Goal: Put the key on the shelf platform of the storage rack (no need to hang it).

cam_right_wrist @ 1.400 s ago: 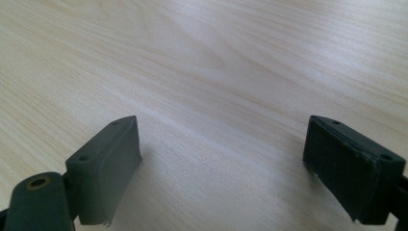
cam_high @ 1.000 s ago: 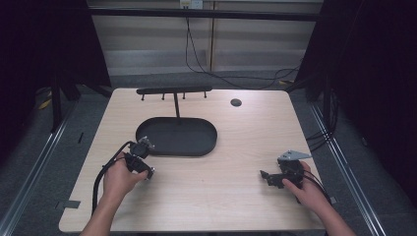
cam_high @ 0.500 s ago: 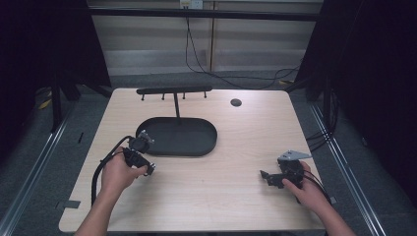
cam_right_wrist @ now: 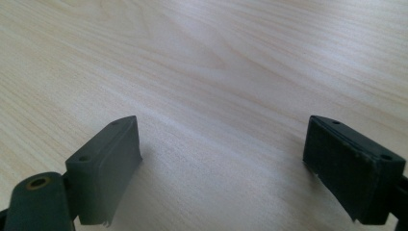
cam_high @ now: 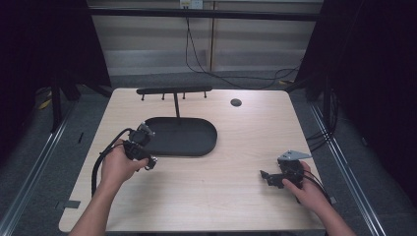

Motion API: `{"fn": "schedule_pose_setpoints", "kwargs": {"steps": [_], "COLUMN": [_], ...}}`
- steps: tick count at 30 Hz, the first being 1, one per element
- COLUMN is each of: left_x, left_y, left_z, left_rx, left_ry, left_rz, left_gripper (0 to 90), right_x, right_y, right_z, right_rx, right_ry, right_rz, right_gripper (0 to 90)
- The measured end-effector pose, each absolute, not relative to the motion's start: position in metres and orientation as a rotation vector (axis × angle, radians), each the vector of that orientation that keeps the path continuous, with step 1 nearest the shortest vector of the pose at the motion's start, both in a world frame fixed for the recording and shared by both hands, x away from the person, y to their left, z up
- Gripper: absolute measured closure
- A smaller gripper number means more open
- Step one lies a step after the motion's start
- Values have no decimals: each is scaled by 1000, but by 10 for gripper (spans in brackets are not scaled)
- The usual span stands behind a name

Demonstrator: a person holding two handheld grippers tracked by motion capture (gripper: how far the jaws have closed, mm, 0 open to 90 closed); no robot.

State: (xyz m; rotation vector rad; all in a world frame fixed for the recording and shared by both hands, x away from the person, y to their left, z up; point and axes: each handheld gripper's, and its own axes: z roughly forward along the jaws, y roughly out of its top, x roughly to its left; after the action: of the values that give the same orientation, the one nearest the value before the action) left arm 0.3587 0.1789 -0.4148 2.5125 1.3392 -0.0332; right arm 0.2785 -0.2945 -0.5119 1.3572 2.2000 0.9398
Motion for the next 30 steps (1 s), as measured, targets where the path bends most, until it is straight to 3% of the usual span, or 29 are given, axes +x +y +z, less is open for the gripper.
{"fn": "schedule_pose_setpoints", "kwargs": {"steps": [30], "left_x": [378], "left_y": [165], "left_z": [-385], "left_rx": [2482], "left_ry": [1340], "left_rz": [-8], "left_gripper": [681], "right_x": [278], "right_y": [-295], "right_z": [-512], "right_rx": [1357], "right_ry": [2201], "right_rz": [939], "right_gripper": [125]}}
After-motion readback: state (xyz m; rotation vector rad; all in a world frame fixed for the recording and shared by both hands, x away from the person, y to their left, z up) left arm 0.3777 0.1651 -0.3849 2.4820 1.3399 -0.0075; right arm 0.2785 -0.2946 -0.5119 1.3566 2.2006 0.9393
